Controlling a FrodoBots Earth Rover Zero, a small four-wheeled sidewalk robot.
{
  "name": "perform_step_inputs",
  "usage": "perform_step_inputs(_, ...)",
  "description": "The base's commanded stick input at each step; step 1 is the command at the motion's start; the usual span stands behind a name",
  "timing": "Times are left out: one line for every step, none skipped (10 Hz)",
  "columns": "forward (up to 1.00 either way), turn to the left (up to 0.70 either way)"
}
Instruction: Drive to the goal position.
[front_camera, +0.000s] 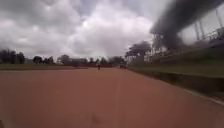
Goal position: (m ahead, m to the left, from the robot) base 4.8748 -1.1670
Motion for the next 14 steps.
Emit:
perform_step_inputs(0.85, 0.01)
perform_step_inputs(0.85, 0.01)
perform_step_inputs(0.85, 0.01)
perform_step_inputs(0.85, 0.01)
perform_step_inputs(0.85, 0.01)
perform_step_inputs(0.85, -0.33)
perform_step_inputs(0.85, -0.33)
perform_step_inputs(0.85, -0.33)
perform_step_inputs(0.85, -0.33)
perform_step_inputs(0.85, -0.33)
perform_step_inputs(0.85, -0.33)
perform_step_inputs(0.85, -0.33)
perform_step_inputs(0.85, -0.33)
perform_step_inputs(0.85, -0.33)
